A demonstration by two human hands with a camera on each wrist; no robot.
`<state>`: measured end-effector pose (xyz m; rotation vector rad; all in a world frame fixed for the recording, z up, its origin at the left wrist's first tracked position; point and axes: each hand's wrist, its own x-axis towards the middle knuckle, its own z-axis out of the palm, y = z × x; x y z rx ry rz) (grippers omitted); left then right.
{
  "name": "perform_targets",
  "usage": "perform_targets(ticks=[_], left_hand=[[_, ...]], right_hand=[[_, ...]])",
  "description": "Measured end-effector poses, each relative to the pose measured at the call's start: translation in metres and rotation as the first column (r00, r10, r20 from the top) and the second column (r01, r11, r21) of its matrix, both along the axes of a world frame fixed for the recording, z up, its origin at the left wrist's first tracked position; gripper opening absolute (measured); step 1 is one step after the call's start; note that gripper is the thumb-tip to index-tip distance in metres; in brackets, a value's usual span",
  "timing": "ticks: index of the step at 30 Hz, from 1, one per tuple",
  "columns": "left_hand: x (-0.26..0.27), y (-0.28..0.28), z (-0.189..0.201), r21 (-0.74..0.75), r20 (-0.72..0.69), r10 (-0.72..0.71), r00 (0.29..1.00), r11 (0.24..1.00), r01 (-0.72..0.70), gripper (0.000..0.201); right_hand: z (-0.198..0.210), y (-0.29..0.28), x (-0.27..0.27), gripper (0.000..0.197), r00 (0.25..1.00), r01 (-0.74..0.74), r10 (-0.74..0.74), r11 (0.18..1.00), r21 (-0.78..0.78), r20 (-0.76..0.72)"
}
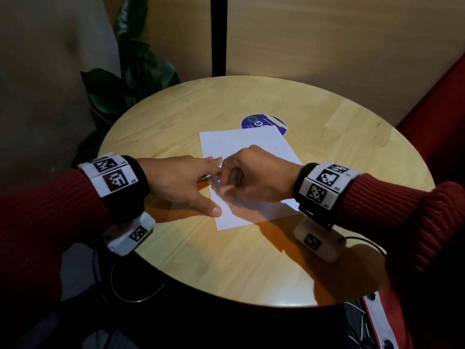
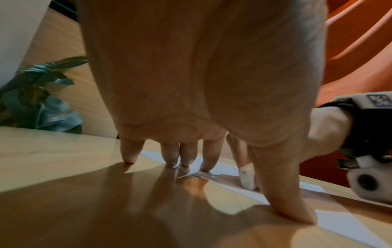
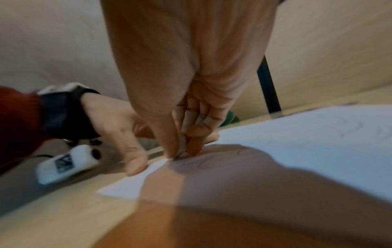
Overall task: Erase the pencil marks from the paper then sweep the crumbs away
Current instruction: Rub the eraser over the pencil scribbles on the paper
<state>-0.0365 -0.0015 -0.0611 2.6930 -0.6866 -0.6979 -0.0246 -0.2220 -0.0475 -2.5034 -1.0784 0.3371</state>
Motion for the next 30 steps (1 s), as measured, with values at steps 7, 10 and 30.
perform_targets(ticks=[7,10,30], left_hand=[[0.002,0.000,-0.002,-0.017,-0.013,-0.001,1.000,1.000,0.001,0.089],[0.002,0.000,-0.002,-0.024,-0.003,-0.013,1.000,1.000,0.013,0.092],[-0.003,-0.008,0.007,0.070,-0.044,0.047,0.998,0.997,-0.044,0.108]], right_hand=[[0.000,-0.002,-0.002,0.003,0.999,-0.027,0.026,1.000,0.011,0.030],[-0.002,-0.004,-0.009,0.011,0.998,-0.047,0.046,0.999,0.008,0.030],[0.004,-0.018,-0.008,0.012,0.995,0.044,-0.043,0.999,-0.012,0.090]])
